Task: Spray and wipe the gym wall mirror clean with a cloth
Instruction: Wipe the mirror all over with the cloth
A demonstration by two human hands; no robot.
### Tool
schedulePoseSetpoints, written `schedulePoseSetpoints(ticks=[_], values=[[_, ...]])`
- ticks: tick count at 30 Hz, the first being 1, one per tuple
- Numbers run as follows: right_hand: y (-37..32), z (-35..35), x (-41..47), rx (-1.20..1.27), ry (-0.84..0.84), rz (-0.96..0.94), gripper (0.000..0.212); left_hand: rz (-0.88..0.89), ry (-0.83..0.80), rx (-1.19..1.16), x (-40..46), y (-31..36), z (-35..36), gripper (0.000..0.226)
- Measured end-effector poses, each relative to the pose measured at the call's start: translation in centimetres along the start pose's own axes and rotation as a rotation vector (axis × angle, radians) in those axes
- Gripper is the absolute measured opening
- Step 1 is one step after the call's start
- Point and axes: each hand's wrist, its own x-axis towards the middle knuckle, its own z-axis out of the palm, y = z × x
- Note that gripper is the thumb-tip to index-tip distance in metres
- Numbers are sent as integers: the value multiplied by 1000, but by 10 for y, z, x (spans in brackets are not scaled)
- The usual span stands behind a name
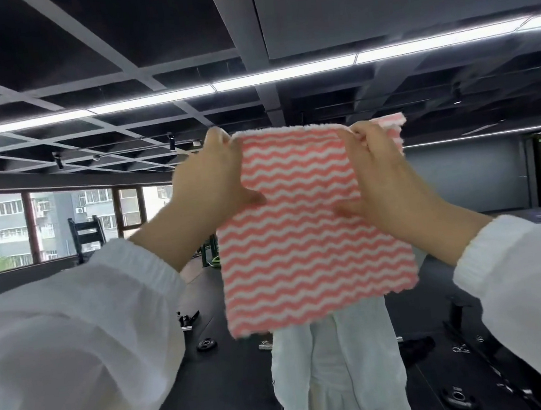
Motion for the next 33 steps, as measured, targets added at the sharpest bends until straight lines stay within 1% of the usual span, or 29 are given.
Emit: schedulePoseSetpoints(ticks=[2,5,6,8,10,11,14,15,16,17,18,20,22,24,26,28,33], values=[[-3,6,-2,-56,2,12,91,-8,7,-172,-3,9,19,82],[-6,11,-4,-104,29,57,81,-28,35,-493,-4,29,50,83],[-5,12,-3,-111,37,64,78,-38,55,-564,-4,37,57,85],[0,16,-2,-117,34,78,77,-60,79,-623,-3,52,71,94],[9,22,1,-126,6,101,78,-46,100,-606,-1,65,84,100],[16,26,2,-132,-10,117,78,-21,112,-581,0,72,90,99],[38,39,4,-151,-59,126,74,61,109,-439,1,87,105,91],[44,43,3,-171,-72,101,72,82,126,-379,1,90,111,87],[50,46,3,-200,-79,73,69,125,185,-328,2,91,117,81],[52,49,2,-228,-71,43,64,184,261,-289,2,88,125,73],[56,53,0,-258,-38,5,58,248,301,-244,4,83,134,64],[57,60,-5,-343,40,-62,50,323,303,-121,7,69,147,58],[56,70,-10,-420,10,-57,55,355,328,-41,10,56,157,59],[54,78,-10,-463,-8,-28,61,365,355,-30,12,49,159,61],[49,84,-2,-459,37,-16,58,367,368,-42,16,45,158,62],[40,86,15,-440,87,-36,56,362,407,-57,23,40,158,62],[17,88,54,-427,171,-95,58,324,490,-81,44,22,148,62]])
